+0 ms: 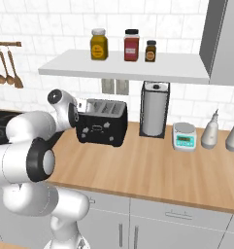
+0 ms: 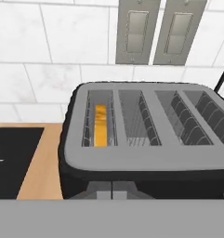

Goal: Start the toaster. Once the lever pops up, take the bread to the plate on the dining counter.

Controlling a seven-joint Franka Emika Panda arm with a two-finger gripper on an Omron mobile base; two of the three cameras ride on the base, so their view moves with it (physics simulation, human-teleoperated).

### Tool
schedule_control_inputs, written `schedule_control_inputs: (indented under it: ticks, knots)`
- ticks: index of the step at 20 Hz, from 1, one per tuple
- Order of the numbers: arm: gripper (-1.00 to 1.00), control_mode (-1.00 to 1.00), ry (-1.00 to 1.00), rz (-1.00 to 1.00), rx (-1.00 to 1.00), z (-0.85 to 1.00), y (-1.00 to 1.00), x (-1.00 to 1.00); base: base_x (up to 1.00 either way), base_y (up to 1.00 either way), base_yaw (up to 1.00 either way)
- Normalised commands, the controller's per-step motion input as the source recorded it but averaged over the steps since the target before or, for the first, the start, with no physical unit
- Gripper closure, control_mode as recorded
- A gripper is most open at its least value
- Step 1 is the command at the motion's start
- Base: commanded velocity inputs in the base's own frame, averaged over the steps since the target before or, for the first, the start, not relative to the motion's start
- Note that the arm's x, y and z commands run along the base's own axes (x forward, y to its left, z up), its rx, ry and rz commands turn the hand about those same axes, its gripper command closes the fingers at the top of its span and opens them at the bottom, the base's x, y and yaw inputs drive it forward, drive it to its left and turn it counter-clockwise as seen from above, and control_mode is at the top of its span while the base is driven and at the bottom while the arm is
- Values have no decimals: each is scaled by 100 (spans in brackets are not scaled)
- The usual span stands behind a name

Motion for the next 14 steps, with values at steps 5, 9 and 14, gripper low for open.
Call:
schedule_control_inputs:
  ticks: [5,9,14]
  knots:
    - [100,-100,-1,0,0,35,6,16,0,0,0]
    - [100,-100,-1,0,0,26,5,11,0,0,0]
    - [100,-100,0,0,0,10,2,2,0,0,0]
